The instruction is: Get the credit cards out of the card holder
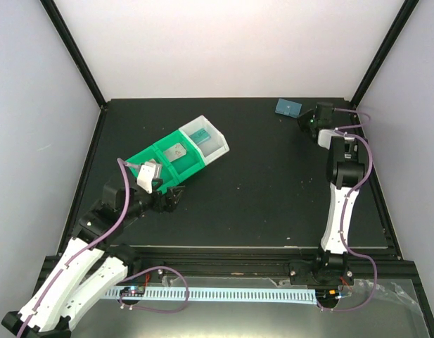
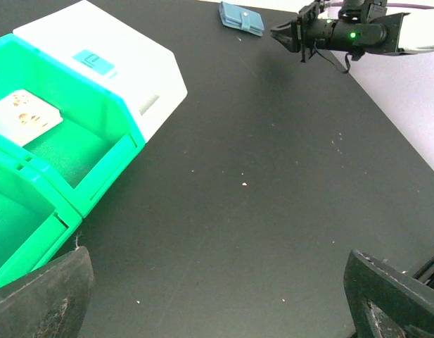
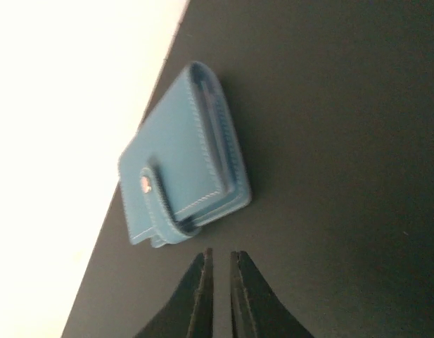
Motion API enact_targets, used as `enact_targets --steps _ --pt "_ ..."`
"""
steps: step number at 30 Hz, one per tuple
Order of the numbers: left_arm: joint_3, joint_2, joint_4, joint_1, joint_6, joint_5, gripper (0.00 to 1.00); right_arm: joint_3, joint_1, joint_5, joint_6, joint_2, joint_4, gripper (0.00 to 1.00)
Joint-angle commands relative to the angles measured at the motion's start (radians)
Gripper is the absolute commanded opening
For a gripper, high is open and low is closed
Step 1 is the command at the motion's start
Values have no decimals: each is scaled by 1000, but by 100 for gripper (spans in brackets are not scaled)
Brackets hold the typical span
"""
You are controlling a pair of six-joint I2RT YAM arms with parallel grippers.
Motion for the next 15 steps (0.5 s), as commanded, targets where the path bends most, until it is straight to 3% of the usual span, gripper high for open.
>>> enact_targets --steps 1,6,15 --pt "-5 -17 13 7 6 -12 99 -8 -17 -46 -19 -34 59 17" --pt "-4 -11 11 7 8 -14 99 19 -18 -19 30 6 61 29" --pt "-3 7 10 8 8 -20 99 173 -19 -23 89 134 58 31"
